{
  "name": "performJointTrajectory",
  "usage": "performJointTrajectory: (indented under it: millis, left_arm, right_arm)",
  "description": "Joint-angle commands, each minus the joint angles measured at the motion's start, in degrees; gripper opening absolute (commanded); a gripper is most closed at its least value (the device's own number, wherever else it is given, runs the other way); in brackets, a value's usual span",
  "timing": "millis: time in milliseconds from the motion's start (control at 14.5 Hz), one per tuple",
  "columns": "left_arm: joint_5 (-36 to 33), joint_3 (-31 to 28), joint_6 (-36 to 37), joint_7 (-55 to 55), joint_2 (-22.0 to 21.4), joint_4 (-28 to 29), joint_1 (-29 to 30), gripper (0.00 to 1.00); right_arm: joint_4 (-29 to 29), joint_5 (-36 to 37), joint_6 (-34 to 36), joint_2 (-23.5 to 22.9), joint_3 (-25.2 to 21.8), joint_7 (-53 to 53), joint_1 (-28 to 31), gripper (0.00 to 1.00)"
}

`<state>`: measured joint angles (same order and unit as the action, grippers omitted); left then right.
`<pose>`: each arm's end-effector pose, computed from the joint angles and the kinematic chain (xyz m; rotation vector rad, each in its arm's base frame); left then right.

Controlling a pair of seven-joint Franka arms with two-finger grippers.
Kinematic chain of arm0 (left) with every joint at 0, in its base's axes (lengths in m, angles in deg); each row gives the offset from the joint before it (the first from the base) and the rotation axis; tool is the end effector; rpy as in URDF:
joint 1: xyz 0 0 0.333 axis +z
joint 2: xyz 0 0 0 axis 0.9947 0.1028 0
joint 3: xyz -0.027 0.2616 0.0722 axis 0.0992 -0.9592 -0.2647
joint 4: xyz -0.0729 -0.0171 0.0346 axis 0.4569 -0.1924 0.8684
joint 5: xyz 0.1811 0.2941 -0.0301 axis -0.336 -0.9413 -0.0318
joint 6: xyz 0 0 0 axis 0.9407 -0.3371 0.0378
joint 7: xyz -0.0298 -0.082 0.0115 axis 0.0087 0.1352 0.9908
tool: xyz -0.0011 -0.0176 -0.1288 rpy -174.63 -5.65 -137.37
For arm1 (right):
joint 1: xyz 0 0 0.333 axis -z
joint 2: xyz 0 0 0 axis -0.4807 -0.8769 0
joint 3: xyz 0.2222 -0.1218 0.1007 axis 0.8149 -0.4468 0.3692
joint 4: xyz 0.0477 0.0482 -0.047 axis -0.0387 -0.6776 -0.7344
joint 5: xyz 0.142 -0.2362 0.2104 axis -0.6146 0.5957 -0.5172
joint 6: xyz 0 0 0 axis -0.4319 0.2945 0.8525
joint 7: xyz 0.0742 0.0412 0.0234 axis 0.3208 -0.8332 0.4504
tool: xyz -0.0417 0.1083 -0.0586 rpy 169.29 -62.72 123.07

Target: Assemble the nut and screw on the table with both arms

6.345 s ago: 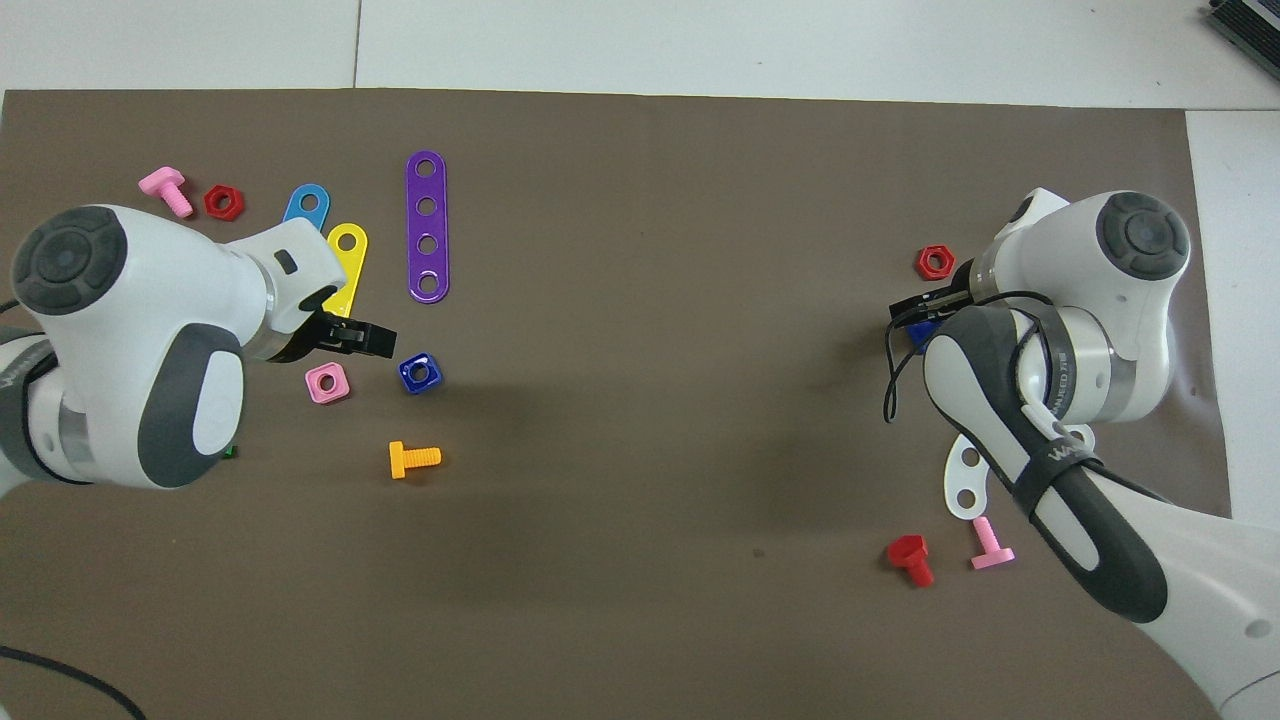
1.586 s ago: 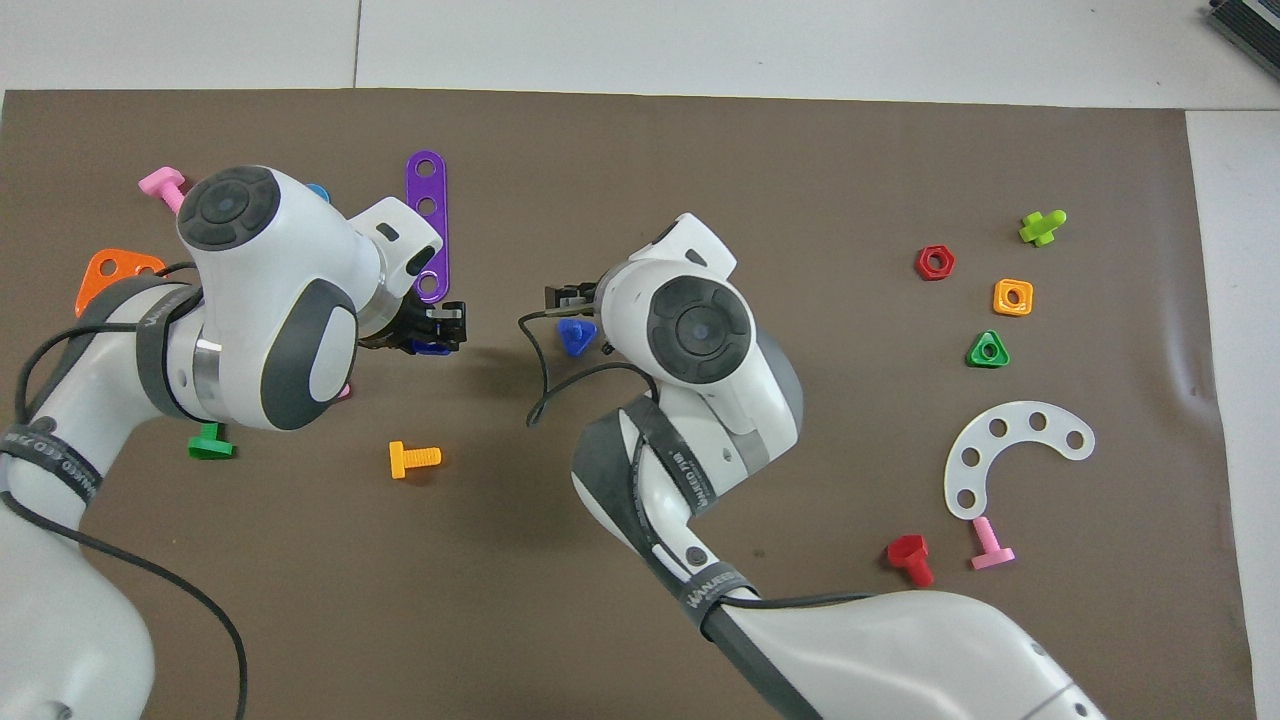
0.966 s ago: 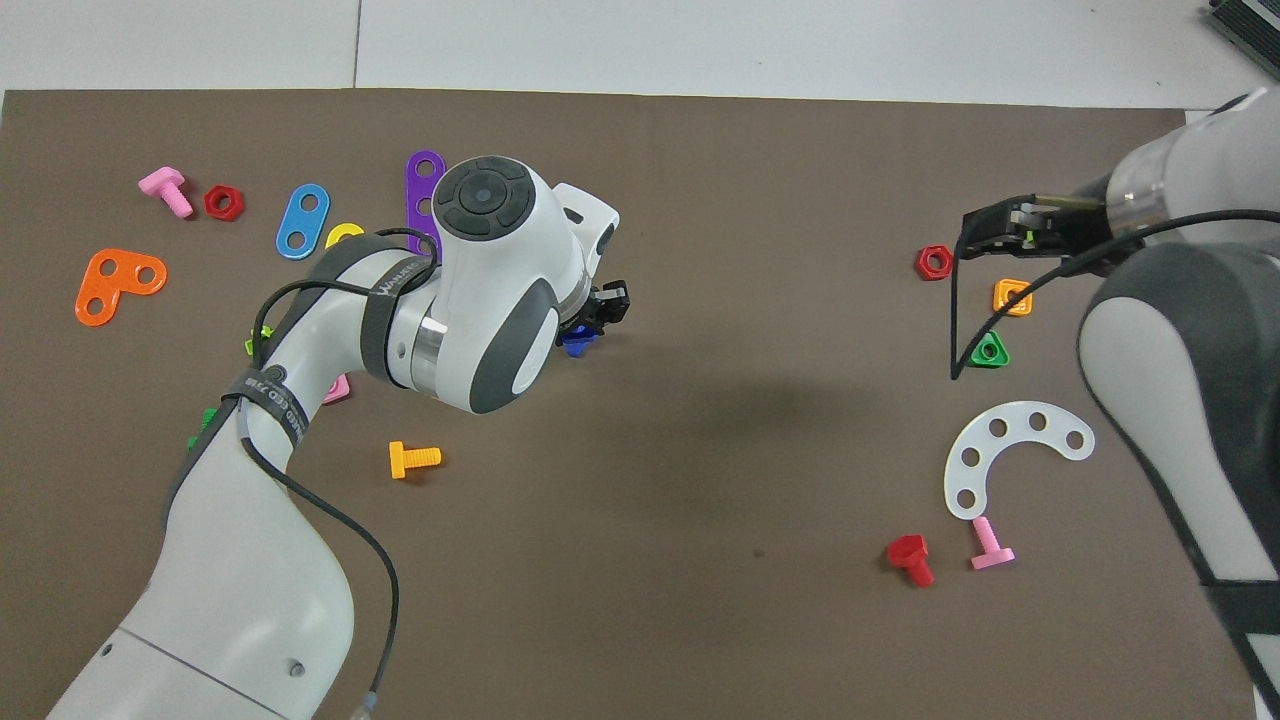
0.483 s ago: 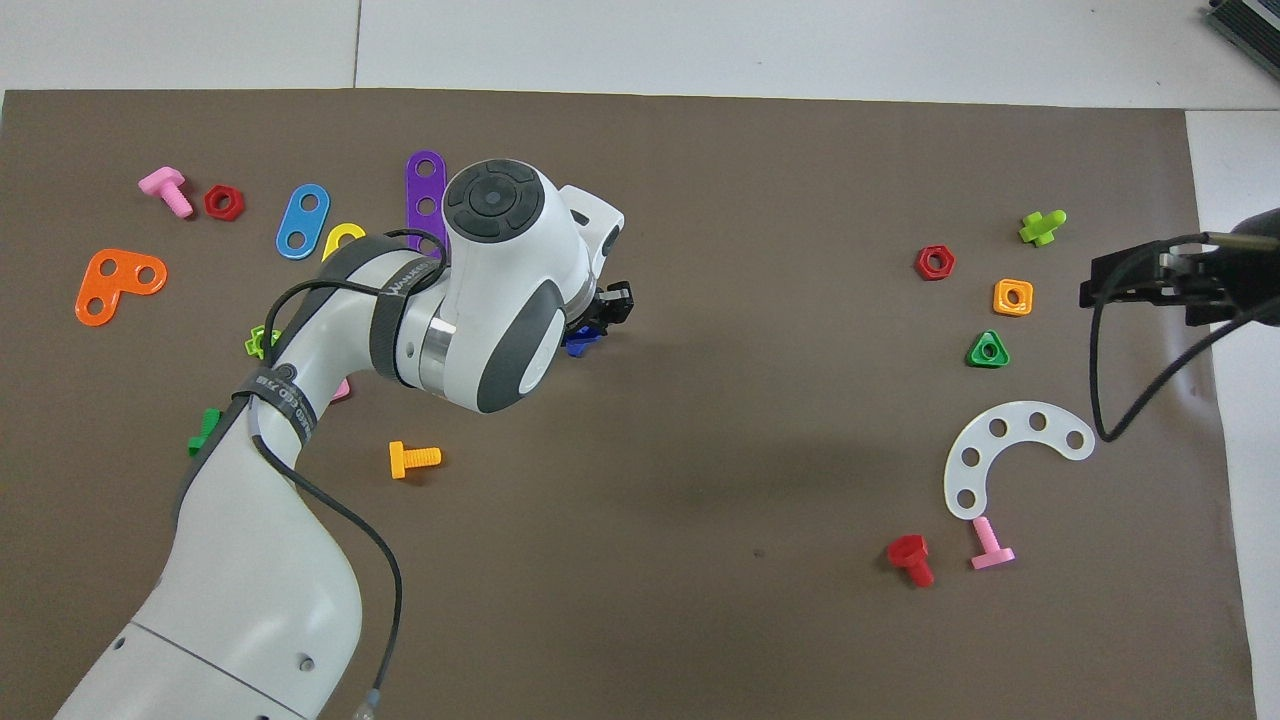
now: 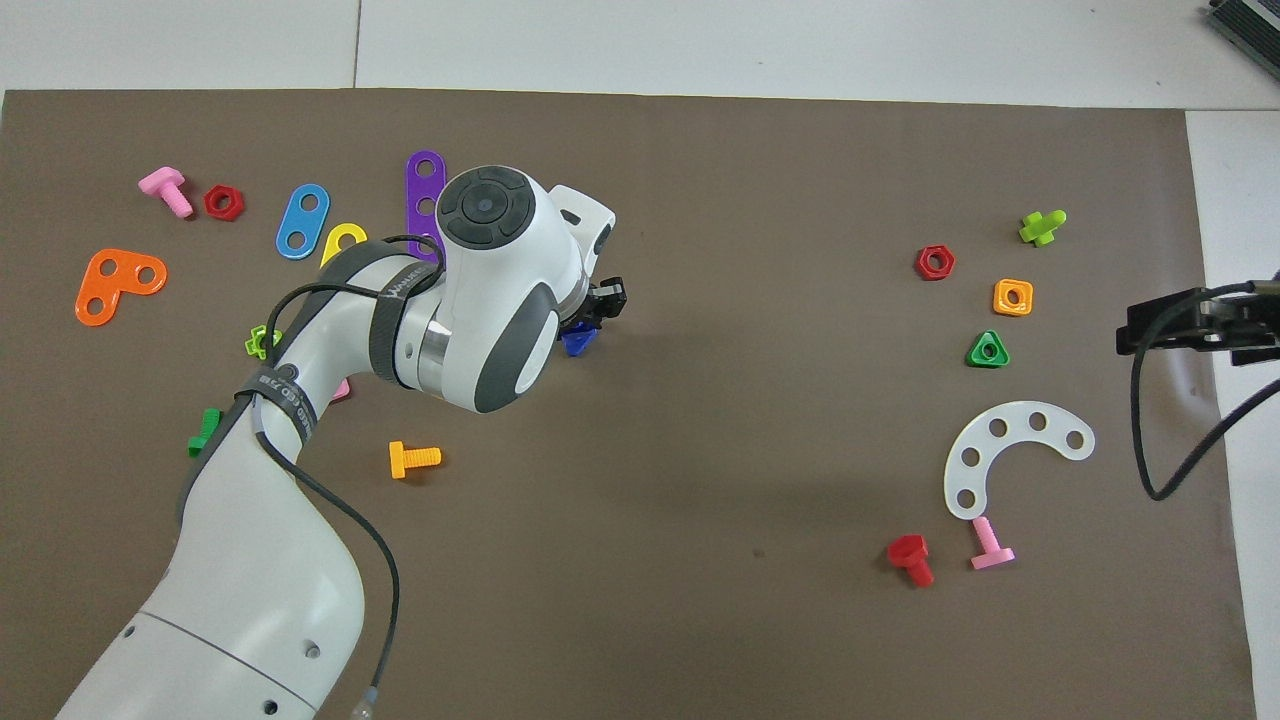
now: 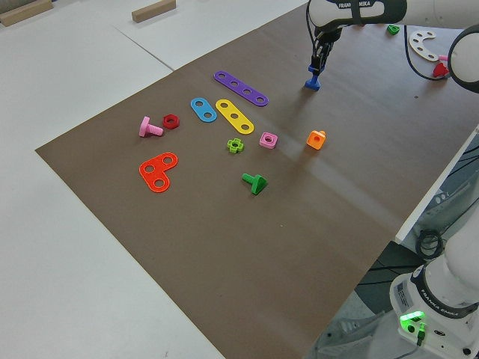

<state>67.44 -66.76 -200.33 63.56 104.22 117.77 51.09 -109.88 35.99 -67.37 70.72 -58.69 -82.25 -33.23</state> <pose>0.5371 -0.3326 0.3121 3.0201 0.2648 -0.0790 0.4937 -0.0180 0.5544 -3.1324 0.1654 0.0367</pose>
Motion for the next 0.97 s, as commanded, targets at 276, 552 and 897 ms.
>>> performJointTrajectory:
  millis: [276, 552, 897]
  left_arm:
    - [-1.7, -0.5, 0.4, 0.7, -0.5, 1.4, -0.4, 0.00]
    - [-1.8, -0.5, -0.3, 0.8, -0.5, 2.6, -0.7, 0.00]
    - [-1.9, -0.5, -7.5, 0.8, -1.9, 8.9, -1.0, 0.00]
  right_arm:
    - [0.2, 2.9, 1.0, 1.0, 1.0, 1.2, -0.2, 1.00]
    - [0.1, 2.4, 0.9, 1.0, 1.0, 0.9, 0.3, 1.00]
    - [0.1, 2.4, 1.2, 1.0, 1.1, 1.3, -0.3, 1.00]
